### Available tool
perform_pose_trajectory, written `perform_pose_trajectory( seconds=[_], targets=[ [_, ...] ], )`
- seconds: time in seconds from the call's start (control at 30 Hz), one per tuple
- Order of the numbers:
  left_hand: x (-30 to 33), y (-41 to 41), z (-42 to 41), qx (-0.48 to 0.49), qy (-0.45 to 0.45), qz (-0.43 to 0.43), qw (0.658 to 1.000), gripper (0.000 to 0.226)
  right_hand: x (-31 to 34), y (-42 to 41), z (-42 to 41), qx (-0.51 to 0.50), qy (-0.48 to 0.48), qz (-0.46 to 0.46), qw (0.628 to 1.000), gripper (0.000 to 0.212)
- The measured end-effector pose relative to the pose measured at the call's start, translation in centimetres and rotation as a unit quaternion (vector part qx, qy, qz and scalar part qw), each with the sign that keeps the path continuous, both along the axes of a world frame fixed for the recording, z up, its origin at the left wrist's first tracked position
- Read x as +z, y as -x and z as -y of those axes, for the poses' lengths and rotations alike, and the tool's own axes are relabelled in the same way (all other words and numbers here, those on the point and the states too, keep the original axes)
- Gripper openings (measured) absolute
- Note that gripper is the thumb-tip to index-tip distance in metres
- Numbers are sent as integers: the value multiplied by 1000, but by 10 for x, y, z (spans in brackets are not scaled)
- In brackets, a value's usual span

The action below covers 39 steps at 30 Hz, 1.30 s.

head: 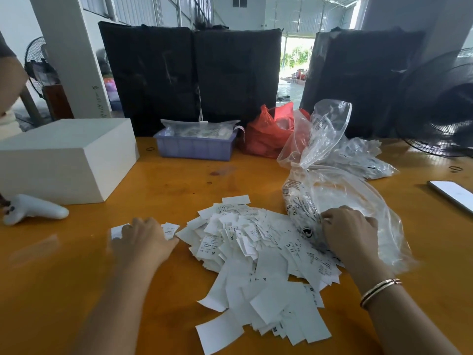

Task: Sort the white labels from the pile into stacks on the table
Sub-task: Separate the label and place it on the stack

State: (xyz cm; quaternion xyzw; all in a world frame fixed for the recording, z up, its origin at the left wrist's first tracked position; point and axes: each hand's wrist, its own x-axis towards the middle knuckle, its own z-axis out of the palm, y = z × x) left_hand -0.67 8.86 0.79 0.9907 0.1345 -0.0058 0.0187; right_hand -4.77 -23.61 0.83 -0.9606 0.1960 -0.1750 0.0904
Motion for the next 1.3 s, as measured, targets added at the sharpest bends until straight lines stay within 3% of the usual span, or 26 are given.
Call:
perform_pose_trajectory(
  seconds=[0.07, 0.27, 0.47, 0.57, 0.67, 0.8, 0.93, 1.0, 1.07, 1.17, 1.23, 1.3],
  targets=[
    [-4, -2, 0, -1, 20, -1, 1000, 59, 1, 2, -1, -1, -1, 12, 1000, 33],
    [-4, 0, 3, -38, 74, 58, 995, 21, 6, 2, -16, 51, 15, 144, 988, 27],
    [0, 1, 10, -90, 141, 174, 970, 21, 3, 4, -43, 141, 34, 193, 970, 15],
    [6, 8, 23, -188, 249, 321, 894, 16, 2, 8, -61, 210, 2, 207, 956, 14],
    [3, 19, 47, -347, 278, 376, 813, 18, 6, 15, -87, 304, -203, 158, 917, 18],
    [-9, 23, 68, -420, 291, 363, 779, 22, 4, 19, -107, 299, -508, 28, 808, 26],
    [-10, 21, 66, -415, 319, 356, 774, 27, 4, 18, -102, 287, -660, 18, 694, 23],
    [-9, 21, 65, -405, 355, 332, 774, 40, 4, 18, -101, 305, -651, 6, 695, 26],
    [-5, 23, 65, -351, 485, 246, 762, 47, 4, 16, -101, 307, -641, -4, 703, 29],
    [1, 20, 62, -218, 713, 73, 662, 31, 5, 16, -99, 314, -644, -12, 697, 30],
    [1, 19, 61, -182, 725, 31, 664, 24, 4, 15, -97, 318, -646, -23, 693, 30],
    [0, 17, 61, -144, 728, 47, 669, 13, 4, 15, -97, 322, -663, -24, 676, 31]
  ],
)
